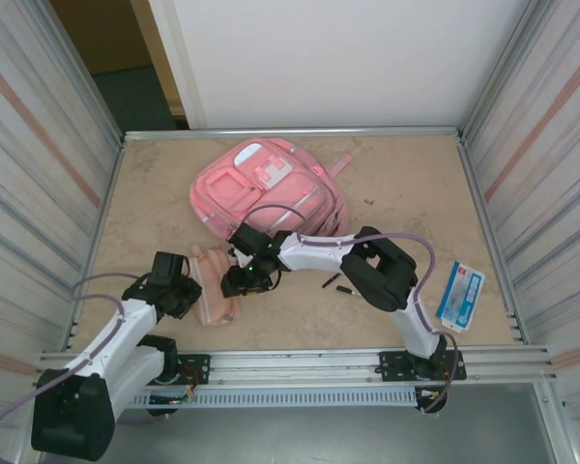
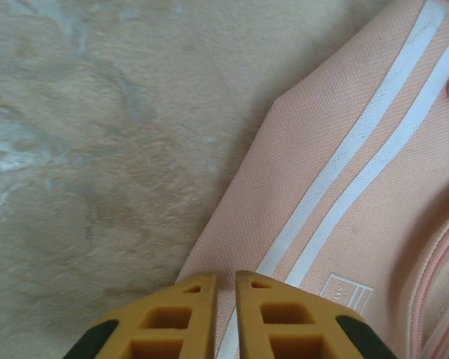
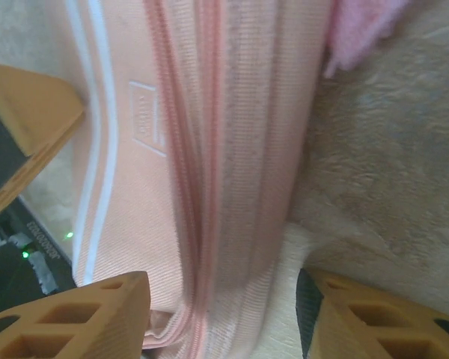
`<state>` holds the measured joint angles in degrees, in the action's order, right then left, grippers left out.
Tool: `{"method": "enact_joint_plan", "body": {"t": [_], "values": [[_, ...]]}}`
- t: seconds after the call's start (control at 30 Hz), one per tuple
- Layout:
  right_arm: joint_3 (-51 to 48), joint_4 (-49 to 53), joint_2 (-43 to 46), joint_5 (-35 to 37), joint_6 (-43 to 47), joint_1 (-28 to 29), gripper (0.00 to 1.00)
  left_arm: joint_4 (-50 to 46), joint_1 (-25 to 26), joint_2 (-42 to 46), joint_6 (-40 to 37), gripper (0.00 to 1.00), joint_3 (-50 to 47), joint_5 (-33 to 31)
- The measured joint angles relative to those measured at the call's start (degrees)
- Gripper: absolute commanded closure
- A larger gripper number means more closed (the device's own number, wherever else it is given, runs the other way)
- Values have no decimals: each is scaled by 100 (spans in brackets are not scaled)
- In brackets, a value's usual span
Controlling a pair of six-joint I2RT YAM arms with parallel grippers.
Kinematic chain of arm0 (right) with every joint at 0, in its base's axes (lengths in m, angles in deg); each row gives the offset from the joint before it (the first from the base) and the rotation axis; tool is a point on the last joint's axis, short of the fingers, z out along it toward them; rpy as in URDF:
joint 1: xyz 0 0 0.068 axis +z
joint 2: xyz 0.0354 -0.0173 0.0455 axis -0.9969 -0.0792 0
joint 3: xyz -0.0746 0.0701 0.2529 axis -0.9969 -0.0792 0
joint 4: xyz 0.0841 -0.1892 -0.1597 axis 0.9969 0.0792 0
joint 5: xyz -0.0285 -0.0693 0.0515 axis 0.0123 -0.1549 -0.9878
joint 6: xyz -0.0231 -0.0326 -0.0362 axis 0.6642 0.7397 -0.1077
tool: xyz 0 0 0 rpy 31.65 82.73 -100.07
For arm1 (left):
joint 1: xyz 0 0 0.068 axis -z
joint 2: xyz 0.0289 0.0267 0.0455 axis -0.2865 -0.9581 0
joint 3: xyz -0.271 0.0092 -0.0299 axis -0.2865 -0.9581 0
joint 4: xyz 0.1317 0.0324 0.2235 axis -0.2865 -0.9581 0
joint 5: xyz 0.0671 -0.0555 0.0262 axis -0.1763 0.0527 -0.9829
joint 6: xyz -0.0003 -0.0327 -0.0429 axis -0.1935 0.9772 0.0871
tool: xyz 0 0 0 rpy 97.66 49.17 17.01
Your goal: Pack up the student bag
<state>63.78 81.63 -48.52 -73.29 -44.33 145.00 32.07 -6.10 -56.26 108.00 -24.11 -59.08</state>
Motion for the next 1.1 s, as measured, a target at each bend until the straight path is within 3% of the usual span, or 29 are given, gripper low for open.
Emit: {"method": "enact_joint_plan", "body": {"t": [0.13, 0.27, 0.33, 0.4, 0.47, 0.63, 0.7, 0.8, 0.97, 1.1], "values": [[0, -142, -114, -452, 22, 0, 52, 151, -11, 72, -94, 96, -125, 127], [-2, -365, -278, -857, -72, 0, 76, 273, -28, 87, -144, 95, -186, 223], [-24, -431, -313, -922, -164, 2, 85, 269, -37, 120, -192, 89, -184, 254], [-35, -468, -304, -922, -190, 0, 90, 197, -42, 214, -310, 74, -166, 319], [-35, -444, -280, -846, -179, 2, 94, 101, -48, 411, -424, 65, -149, 476], [-389, -221, 289, -446, 22, 2, 95, -214, -46, 1029, -647, 54, 297, 1010], [-680, -4, 802, -133, 247, 2, 96, -142, -46, 1276, -754, 48, 557, 1233], [-1163, 245, 1672, 566, 649, 13, 98, 127, -46, 1508, -885, 47, 686, 1633], [-2109, 354, 3045, 1663, 1093, 4, 99, 1244, 197, 1526, -1058, 35, 492, 2387], [-2896, 177, 3783, 1836, 1158, -127, 98, 2243, 588, 822, -1311, 31, 472, 2990]]}}
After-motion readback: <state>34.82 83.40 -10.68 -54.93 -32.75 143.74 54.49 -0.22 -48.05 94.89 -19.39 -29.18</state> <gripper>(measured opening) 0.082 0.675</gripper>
